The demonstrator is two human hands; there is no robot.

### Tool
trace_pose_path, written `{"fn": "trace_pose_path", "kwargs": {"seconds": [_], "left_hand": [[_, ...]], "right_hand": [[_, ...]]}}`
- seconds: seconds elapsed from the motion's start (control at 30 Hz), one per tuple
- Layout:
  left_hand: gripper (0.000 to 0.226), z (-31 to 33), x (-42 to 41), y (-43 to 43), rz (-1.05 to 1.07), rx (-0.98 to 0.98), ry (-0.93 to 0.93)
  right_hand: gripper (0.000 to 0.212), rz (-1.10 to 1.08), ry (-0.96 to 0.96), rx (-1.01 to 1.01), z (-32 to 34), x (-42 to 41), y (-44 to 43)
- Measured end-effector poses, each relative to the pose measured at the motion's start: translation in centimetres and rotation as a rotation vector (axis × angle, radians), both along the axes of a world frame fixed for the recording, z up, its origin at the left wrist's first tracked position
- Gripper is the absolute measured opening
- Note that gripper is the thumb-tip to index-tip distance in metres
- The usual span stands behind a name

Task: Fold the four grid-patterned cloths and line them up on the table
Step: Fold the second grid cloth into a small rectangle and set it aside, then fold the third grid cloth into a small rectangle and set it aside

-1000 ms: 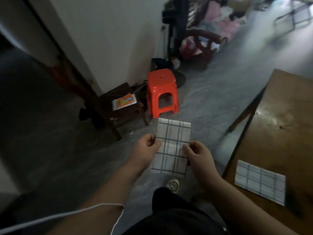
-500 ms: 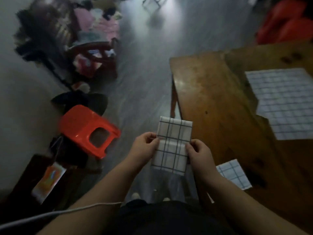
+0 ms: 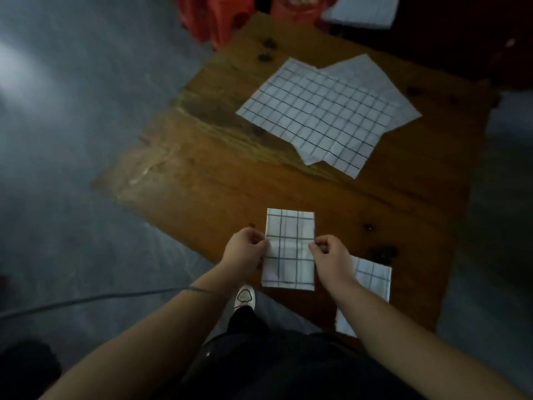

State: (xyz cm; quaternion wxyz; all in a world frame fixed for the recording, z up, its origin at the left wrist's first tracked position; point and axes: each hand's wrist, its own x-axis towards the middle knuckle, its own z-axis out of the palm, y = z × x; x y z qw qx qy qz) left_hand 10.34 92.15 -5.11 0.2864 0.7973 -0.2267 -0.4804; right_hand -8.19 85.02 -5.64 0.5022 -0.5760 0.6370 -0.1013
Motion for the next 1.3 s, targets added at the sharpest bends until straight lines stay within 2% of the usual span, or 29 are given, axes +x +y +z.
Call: {"fn": "trace_pose_path", "kwargs": {"seconds": [0.2,0.33,0.47,0.53,0.6,0.73,0.83,1.03,1.3], "left_hand": [[0.007,-2.6,2.7,-3.7,-0.400,0.120,-0.103],[0.014,-4.0,2.4,-3.6,-0.409,0.185,-0.038],[0.023,-3.4,2.6,-3.3,-0.488,0.140,-0.111],[0.019,-2.8,3.0,-3.3,-0.576,0.130,-0.209],[0.014,-1.5,3.3,-3.7,-0.775,0.106,-0.387],[0.030,1.4,1.4,-4.8,-1.172,0.014,-0.632],[0.044,3.3,-2.4,-5.6,-1.285,-0.094,-0.719],[0.062,5.2,-13.3,-5.5,-1.343,-0.251,-0.712],[0.063,6.7,-38.5,-3.8,-1.439,-0.457,-0.684]], "right_hand": [[0.017,-0.164,0.152,0.093,-2.3,2.1,-0.2],[0.022,-0.160,0.217,0.139,-3.4,2.3,0.5],[0.025,-0.122,0.259,0.145,-3.3,2.4,0.9],[0.027,-0.107,0.293,0.133,-3.0,2.3,1.4],[0.030,-0.102,0.330,0.121,-2.0,1.6,1.8],[0.038,-0.044,0.412,0.027,1.3,-2.2,3.1],[0.045,0.001,0.539,-0.076,3.8,-6.5,3.9],[0.050,-0.009,0.696,-0.259,6.9,-17.1,6.2],[0.061,-0.096,0.704,-0.327,8.5,-39.0,10.9]]}}
